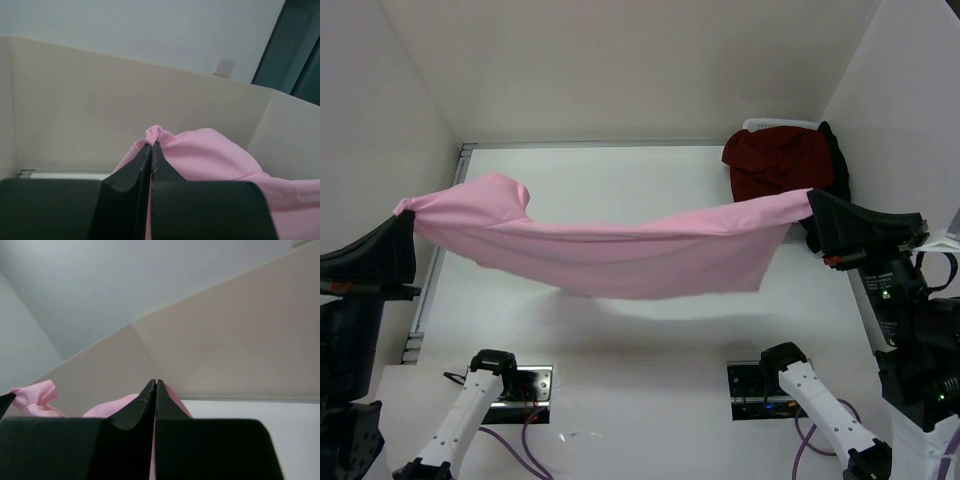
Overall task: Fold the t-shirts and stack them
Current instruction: Flatten out the tshirt
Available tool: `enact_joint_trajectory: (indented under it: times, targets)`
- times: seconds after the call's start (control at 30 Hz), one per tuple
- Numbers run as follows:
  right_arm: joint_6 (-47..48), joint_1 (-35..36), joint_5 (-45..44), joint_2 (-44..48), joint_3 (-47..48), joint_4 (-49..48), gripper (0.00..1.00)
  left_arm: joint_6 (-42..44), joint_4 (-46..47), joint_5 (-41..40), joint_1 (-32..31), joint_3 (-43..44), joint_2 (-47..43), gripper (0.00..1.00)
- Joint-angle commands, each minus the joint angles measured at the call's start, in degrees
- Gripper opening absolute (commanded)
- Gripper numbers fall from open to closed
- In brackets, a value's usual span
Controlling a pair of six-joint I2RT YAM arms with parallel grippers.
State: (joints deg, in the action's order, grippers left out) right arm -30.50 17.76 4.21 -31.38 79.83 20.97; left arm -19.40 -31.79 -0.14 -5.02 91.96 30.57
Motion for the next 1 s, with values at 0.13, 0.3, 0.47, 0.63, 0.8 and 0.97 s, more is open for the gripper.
enact_joint_trajectory:
  times: [0.13, 0.3, 0.47, 0.63, 0.8, 0.97]
  targets:
    - [-9.14, 0.08, -4.01, -3.24, -4.14, 7.94, 0.0, -1.52, 0.49, -1.79, -0.17, -2.3, 3.27, 0.0]
    - [-14.84, 0.08, -4.73, -6.41, -20.02, 0.42, 0.0, -2.84, 8.84, 1.28, -0.17, -17.74, 6.24, 0.0]
    - [-18.36, -0.44, -7.8, -14.14, -29.37, -6.81, 0.0, -4.59, 17.09, 1.99, -0.17, -29.19, 11.7, 0.0]
    - [-22.31, -0.44, -13.69, -25.45, -35.45, -15.94, 0.0, -6.35, 24.75, -1.0, -0.17, -36.59, 21.8, 0.01]
    - [-22.32, -0.44, -14.75, -40.84, -32.31, -20.79, 0.0, -6.88, 29.15, -5.12, -0.17, -35.11, 39.43, 0.01]
    - [-20.04, -2.37, -15.9, -58.05, -23.69, -19.93, 0.0, -6.88, 29.95, -8.55, -0.17, -25.71, 56.15, 0.0]
